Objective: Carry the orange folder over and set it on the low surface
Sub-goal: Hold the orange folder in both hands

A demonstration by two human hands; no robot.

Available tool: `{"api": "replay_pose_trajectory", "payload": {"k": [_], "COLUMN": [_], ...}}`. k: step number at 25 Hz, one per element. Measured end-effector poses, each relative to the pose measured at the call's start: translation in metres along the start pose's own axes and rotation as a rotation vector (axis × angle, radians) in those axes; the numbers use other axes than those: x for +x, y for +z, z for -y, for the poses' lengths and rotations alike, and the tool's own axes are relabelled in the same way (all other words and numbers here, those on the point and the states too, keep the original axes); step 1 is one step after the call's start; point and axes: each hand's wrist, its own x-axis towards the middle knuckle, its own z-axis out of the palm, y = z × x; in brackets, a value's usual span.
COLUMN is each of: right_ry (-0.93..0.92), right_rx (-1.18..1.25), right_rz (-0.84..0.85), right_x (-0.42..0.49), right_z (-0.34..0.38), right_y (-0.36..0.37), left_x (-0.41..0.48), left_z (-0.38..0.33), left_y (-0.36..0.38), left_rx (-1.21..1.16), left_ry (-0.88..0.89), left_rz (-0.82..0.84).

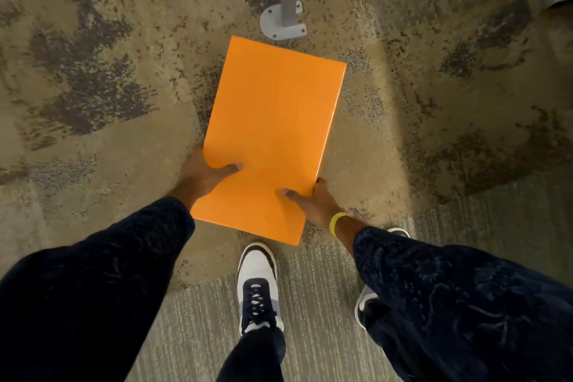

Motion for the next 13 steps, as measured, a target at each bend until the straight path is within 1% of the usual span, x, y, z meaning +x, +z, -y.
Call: {"api": "replay_pose_trajectory", "payload": {"k": [3,6,9,13], "right_ry": [-0.038,-0.074,-0.089,-0.074], "right_rx": [-0.092,-0.186,-0.157,-0.053], "right_rz": [-0.049,-0.116,-0.139,-0.162], "right_x": [0.006,0.008,0.000,-0.026], "right_z": [-0.008,-0.015,-0.024,-0.035], "right_y": [0.004,0.001,-0.008,-0.032], "left_x": [0.004,0.000,-0.011,-0.034], "left_z": [0.005,0.007,0.002,-0.024], "left_y": [0.000,0.004,0.010,0.023], "left_rx": [-0.041,-0.089,-0.109,-0.102], "left_ry": [-0.021,0.014,0.071,0.120], "left_rz": [0.010,-0.007,0.019,0.068]}}
